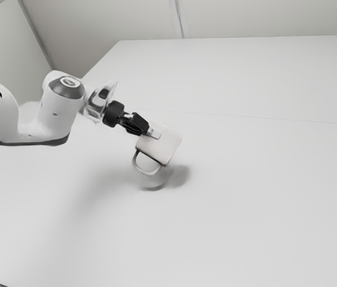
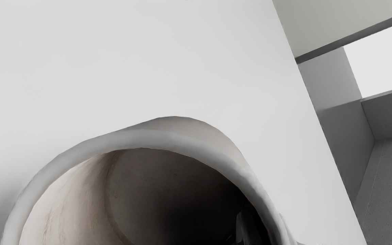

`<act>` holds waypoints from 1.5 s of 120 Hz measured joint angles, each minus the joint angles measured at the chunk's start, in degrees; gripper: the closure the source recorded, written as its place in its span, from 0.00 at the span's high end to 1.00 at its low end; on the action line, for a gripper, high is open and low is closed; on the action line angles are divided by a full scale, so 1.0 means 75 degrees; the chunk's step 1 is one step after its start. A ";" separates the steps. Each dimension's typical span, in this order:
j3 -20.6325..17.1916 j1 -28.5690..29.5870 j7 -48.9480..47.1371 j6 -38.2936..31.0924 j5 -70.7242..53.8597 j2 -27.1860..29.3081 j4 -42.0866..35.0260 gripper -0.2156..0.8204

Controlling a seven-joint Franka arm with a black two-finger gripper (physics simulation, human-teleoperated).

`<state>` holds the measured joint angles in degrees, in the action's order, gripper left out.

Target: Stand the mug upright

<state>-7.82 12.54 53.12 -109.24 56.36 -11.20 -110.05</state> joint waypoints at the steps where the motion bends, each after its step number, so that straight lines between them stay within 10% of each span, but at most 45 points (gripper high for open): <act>1: 0.0001 -0.0026 -0.0015 -0.0003 -0.0066 0.0051 0.0005 0.05; 83: -0.0083 -0.1333 -0.3252 -0.1116 -0.5861 0.3415 -0.2837 0.03; 127: -0.0239 -0.1311 -0.4451 -0.3757 -0.6531 0.3661 -0.4489 0.03; 180: -0.0237 -0.1239 -0.5420 -0.4540 -0.7054 0.3016 -0.4643 0.03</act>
<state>-9.60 3.25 12.46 -143.29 3.45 11.42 -144.87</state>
